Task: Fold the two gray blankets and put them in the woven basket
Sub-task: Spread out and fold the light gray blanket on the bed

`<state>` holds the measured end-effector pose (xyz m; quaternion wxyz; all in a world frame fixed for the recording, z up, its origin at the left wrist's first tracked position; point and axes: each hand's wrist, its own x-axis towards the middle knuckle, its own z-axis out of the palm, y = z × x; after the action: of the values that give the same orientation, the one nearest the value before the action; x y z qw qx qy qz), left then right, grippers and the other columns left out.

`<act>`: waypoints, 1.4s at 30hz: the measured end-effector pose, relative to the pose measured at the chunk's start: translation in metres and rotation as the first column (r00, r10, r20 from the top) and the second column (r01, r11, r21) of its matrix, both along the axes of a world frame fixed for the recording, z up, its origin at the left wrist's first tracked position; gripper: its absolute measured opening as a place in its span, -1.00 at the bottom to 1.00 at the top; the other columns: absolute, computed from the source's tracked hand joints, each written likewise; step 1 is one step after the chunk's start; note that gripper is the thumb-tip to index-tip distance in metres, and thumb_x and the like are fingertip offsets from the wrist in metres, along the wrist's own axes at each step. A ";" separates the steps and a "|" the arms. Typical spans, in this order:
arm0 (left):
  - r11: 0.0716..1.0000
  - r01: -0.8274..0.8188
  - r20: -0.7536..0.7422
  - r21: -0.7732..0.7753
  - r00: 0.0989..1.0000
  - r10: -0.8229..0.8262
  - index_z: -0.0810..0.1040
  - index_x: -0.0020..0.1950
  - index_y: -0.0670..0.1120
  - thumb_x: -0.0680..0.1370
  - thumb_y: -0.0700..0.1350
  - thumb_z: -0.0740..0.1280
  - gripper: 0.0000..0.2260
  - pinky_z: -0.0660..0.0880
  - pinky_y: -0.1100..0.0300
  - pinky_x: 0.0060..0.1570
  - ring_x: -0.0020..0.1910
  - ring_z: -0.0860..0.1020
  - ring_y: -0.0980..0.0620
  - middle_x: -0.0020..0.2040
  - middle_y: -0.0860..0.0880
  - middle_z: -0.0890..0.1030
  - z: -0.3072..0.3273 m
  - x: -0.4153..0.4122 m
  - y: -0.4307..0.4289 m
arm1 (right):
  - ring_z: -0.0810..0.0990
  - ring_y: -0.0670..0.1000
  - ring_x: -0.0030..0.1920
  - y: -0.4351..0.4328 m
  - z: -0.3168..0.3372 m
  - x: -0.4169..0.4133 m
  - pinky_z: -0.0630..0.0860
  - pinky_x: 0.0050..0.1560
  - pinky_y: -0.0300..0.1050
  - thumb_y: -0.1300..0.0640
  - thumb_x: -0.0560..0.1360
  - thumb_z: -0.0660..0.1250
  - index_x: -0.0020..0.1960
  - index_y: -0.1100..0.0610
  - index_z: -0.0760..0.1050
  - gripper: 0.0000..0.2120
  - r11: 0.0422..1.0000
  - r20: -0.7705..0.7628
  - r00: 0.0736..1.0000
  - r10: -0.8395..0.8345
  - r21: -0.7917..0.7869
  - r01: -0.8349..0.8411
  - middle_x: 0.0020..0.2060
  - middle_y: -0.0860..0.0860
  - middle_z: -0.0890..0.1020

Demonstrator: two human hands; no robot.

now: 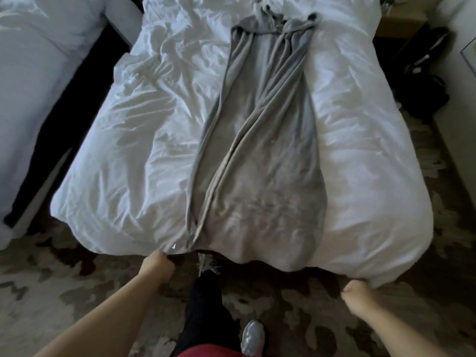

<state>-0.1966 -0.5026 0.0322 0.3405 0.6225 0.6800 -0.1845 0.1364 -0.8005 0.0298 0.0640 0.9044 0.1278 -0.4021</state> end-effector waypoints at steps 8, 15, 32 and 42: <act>0.984 0.053 0.272 0.171 0.957 -0.099 0.56 0.16 -0.11 0.53 -0.21 0.22 -0.75 0.42 0.14 0.07 0.14 0.53 -0.20 0.15 -0.18 0.60 -0.011 0.137 0.140 | 0.61 0.16 -0.19 0.240 -0.006 0.034 0.49 -0.21 -0.09 0.21 0.54 0.21 -0.27 0.13 0.51 -0.77 0.952 -0.055 0.997 -0.060 0.297 0.074 -0.24 0.16 0.64; 0.967 0.093 0.327 0.239 0.929 -0.170 0.46 0.23 -0.09 0.46 -0.07 0.38 -0.64 0.41 0.07 0.08 0.13 0.45 -0.16 0.15 -0.15 0.45 -0.052 0.211 0.239 | 0.63 0.21 -0.07 0.470 -0.039 0.040 0.54 -0.08 -0.06 0.10 0.50 0.25 -0.15 0.03 0.56 -0.88 0.822 0.020 0.997 -0.069 0.568 0.045 -0.15 0.13 0.69; 0.920 -0.392 0.511 0.011 0.793 0.332 0.42 0.05 0.04 0.58 -0.23 0.11 -0.80 0.38 0.20 -0.38 -0.32 0.52 0.05 -0.27 0.08 0.57 -0.075 0.158 0.286 | 0.56 0.08 -0.28 0.610 -0.051 -0.044 0.54 -0.21 0.01 0.25 0.53 0.28 -0.22 0.15 0.49 -0.84 0.566 -0.656 0.690 -0.307 0.457 0.686 -0.31 0.12 0.55; 0.993 -0.116 0.282 0.008 0.953 0.109 0.56 0.14 -0.08 0.46 0.12 0.40 -0.64 0.39 0.18 0.11 0.14 0.50 -0.09 0.14 -0.10 0.50 -0.069 0.182 0.247 | 0.54 -0.01 -0.31 0.512 -0.055 0.028 0.46 -0.27 -0.18 0.35 0.52 0.19 -0.06 0.14 0.55 -0.80 0.722 -0.362 0.899 -0.247 0.549 0.420 -0.23 0.14 0.61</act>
<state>-0.0146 -0.2558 -0.0371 0.4357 0.6068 0.6615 -0.0661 0.1646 -0.2886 -0.0256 -0.3255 0.8212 0.0923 -0.4596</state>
